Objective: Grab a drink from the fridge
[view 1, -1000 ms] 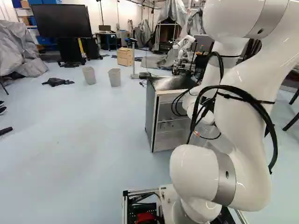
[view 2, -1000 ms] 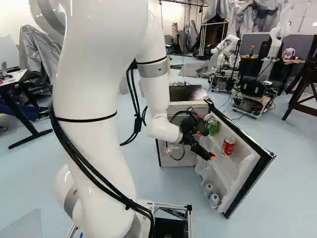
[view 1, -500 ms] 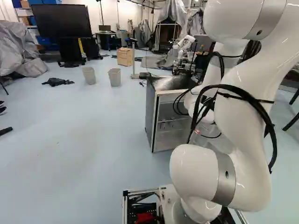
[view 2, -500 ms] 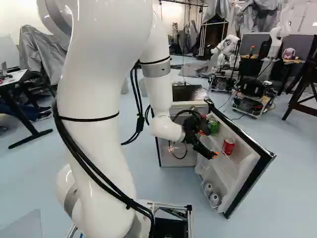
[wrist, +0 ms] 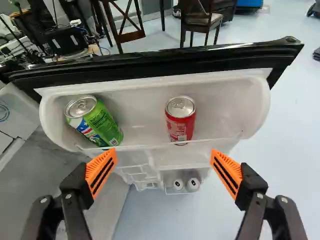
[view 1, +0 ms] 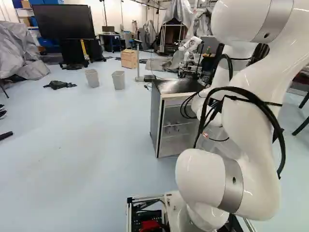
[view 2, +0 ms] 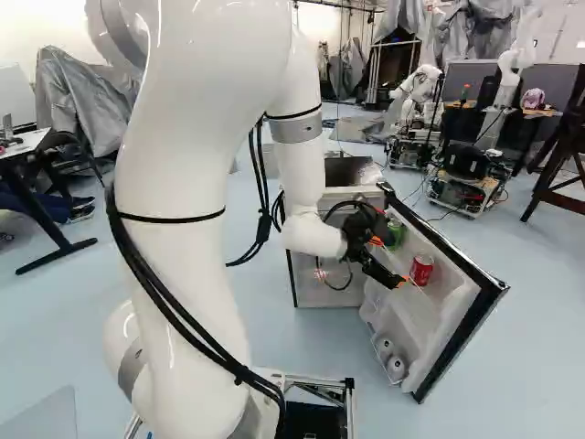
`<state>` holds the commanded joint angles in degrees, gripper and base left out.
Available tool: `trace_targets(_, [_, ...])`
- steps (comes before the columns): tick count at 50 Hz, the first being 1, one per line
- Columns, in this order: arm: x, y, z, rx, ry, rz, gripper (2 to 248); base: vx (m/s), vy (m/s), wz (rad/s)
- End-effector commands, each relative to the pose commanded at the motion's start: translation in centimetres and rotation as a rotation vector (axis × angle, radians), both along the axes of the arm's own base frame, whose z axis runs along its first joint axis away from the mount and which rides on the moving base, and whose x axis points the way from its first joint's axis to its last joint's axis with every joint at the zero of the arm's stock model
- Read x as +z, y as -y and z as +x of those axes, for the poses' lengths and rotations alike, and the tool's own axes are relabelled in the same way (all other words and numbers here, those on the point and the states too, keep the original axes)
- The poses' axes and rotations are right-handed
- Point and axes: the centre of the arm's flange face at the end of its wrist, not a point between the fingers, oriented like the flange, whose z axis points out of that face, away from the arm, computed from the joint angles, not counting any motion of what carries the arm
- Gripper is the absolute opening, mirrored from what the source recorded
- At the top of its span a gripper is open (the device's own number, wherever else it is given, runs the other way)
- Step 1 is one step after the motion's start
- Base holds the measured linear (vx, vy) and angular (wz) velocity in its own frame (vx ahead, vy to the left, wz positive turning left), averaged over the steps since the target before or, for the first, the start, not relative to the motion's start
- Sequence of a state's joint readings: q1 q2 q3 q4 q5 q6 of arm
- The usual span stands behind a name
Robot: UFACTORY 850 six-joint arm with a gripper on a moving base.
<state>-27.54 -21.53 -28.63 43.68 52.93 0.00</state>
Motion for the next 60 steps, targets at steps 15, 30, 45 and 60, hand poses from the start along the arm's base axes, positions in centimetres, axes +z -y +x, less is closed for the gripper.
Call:
trace_targets(15, [0.0, 0.8, 0.5, 0.033, 0.001, -0.008, 247, 0.0, 0.0, 0.0])
trace_targets(30, [0.0, 1.6, 0.1, 0.019, 0.001, -0.009, 247, 0.0, 0.0, 0.0])
trace_targets(45, [0.0, 2.4, -0.4, -0.004, 0.002, -0.01, 247, 0.0, 0.0, 0.0])
trace_targets(60, [0.0, 3.2, -0.8, -0.026, 0.002, -0.01, 247, 0.0, 0.0, 0.0])
